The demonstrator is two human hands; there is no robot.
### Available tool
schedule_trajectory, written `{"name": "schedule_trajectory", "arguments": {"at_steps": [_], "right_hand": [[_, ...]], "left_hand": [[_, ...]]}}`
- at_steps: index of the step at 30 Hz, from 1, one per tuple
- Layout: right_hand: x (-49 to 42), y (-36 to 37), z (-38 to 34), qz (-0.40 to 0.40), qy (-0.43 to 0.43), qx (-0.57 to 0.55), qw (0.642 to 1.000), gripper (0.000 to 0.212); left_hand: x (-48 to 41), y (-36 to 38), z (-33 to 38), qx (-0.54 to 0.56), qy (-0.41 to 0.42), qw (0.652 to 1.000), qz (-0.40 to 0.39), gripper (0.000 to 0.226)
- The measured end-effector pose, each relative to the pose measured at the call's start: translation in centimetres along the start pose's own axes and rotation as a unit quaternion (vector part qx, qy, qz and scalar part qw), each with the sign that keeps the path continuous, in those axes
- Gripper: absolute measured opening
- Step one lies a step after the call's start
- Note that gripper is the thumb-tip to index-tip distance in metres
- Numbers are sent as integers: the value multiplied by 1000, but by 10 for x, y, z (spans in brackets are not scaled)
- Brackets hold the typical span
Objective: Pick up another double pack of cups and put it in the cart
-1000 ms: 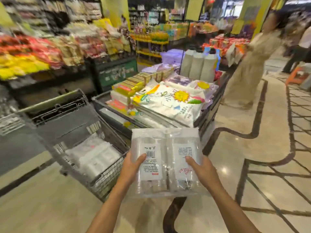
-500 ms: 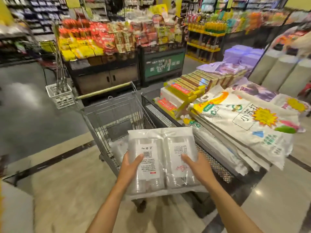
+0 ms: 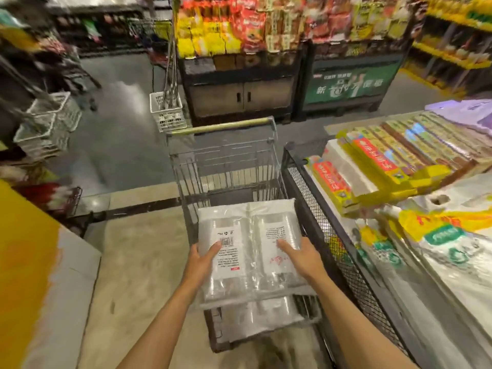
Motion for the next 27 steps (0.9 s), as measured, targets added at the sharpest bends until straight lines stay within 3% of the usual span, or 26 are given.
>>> {"name": "schedule_trajectory", "arguments": {"at_steps": [7,10,11,12,15,17,22,25,27], "right_hand": [[-118,75,6,-82,27,39,996,55],[-161,109,15,-104,44,53,992,17],[-175,119,17,-97,44,55,993,16],[-191,130,23,-94,50,61,992,21],[-230,166,53,-89,58,76,991,72],[-253,188,77,-90,71,89,989,86],[-282,229,117,-99,129,99,982,54],[-291,245,125,-110,121,89,983,37],[-298,250,130,-97,118,78,985,48]], "left_hand": [[-103,45,-26,27,-90,995,42,50],[-160,59,-45,-3,-90,995,50,61],[-176,62,-50,-14,-84,994,62,57],[-194,67,-57,-23,-80,994,67,53],[-239,83,-83,-43,-81,994,64,48],[-264,91,-103,-54,-93,992,73,46],[-311,108,-151,-61,-118,989,61,53],[-330,110,-178,-49,-137,987,69,83],[-337,110,-189,-55,-139,985,88,91]]}}
Point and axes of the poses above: each hand's wrist, its own x-axis away from the middle knuckle, its own y-axis out of the palm, z = x × y, the point moved 9 cm from there along -x, towards the middle knuckle, and after that the axes turned 14 degrees about z, right-handed, at the moved point
